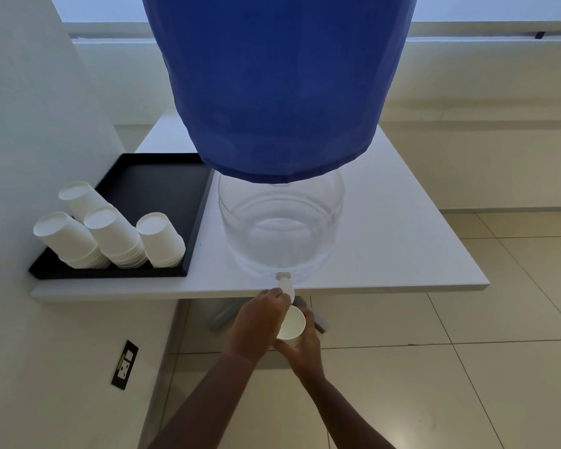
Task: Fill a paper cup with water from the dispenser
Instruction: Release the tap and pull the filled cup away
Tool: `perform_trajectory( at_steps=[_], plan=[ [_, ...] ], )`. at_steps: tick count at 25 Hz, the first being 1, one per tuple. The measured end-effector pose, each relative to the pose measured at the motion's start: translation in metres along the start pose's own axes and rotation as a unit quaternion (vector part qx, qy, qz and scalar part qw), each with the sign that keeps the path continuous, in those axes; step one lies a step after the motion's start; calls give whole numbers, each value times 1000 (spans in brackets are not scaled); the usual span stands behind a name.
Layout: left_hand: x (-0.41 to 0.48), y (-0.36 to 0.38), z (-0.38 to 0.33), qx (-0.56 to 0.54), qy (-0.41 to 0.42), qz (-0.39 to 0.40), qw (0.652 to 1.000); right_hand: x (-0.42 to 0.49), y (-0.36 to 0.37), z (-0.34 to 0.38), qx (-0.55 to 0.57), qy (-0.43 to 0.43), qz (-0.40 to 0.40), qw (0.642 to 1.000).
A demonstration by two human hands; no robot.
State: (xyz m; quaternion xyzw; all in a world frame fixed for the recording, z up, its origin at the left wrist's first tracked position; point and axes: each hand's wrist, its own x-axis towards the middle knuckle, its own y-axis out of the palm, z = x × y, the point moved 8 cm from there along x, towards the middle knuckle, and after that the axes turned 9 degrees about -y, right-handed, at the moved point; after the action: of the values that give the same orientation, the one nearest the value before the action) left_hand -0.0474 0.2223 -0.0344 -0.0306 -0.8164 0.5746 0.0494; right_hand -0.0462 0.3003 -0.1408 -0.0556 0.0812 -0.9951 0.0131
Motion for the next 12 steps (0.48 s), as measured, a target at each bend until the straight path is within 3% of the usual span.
perform_trajectory(
  at_steps=[5,12],
  plan=[
    [-6,-7,13,-131,-118,-75,981,-13,-31,0,23,16,-37,999],
    [-2,-5,-1,-140,-149,-108,973,9,-105,32,61,-28,-108,992]
  ],
)
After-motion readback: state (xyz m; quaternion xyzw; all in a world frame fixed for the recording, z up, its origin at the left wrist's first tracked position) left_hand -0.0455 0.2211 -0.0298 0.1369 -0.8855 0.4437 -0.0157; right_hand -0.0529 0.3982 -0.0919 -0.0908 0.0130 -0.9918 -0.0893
